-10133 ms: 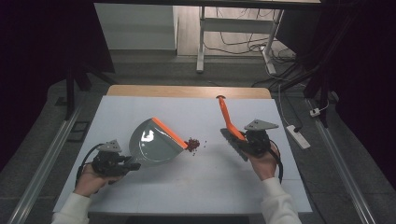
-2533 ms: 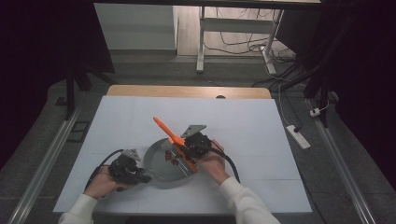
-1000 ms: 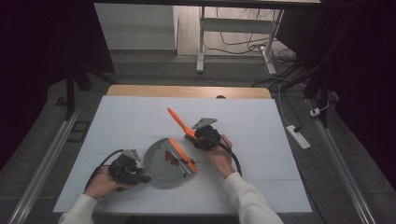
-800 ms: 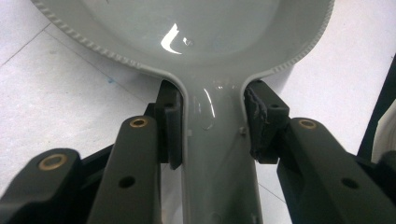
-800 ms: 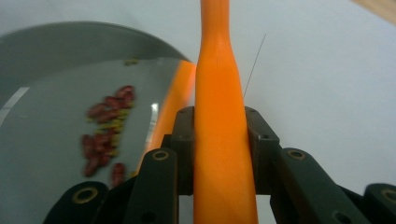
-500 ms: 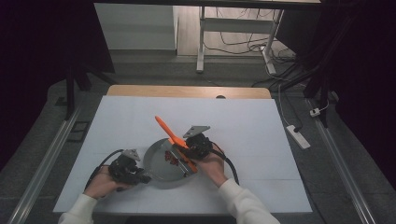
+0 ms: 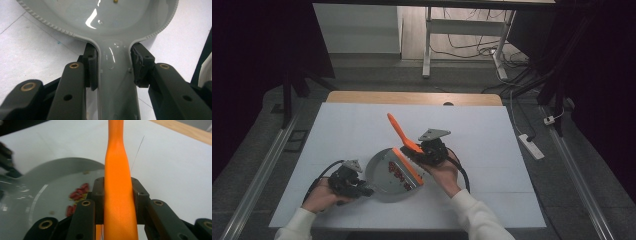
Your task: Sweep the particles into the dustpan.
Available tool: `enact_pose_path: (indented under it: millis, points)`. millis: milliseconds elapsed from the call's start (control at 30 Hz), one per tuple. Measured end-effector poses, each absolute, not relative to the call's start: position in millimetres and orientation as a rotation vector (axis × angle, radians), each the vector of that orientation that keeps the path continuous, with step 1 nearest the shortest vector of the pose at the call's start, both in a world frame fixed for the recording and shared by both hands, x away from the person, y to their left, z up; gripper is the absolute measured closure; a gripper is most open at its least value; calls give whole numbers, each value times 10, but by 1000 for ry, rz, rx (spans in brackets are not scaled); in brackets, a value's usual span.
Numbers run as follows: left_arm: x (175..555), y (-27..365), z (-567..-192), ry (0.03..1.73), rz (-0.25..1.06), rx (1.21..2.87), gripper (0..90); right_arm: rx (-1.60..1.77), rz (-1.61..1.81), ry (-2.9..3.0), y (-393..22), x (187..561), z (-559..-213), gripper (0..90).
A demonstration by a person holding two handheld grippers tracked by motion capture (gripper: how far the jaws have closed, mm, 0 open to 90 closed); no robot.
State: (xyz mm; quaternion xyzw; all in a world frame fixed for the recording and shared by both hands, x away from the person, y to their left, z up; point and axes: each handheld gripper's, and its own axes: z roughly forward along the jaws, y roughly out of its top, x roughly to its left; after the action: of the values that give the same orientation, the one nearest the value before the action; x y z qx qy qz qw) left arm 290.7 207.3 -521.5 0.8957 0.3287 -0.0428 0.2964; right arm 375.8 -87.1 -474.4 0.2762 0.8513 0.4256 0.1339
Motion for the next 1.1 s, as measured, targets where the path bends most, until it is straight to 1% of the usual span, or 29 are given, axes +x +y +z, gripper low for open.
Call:
enact_pose_path:
  millis: [233,367,500,967,1100]
  points:
    - [2907,2074,-5216,876,-116,2381,619,856,1153,2454,-982,3824,-4863,701]
    - [2907,2074,-5216,875,-115,2381,619,864,1123,2477,-972,3836,-4949,701]
    - [2906,2073,-5216,875,-114,2381,619,855,1128,2477,-946,3830,-4960,701]
    - [2904,2072,-5214,878,-116,2380,619,853,1199,2516,-811,3707,-4990,701]
    - [2906,2074,-5215,878,-118,2380,618,889,1288,2532,-782,3680,-4979,701]
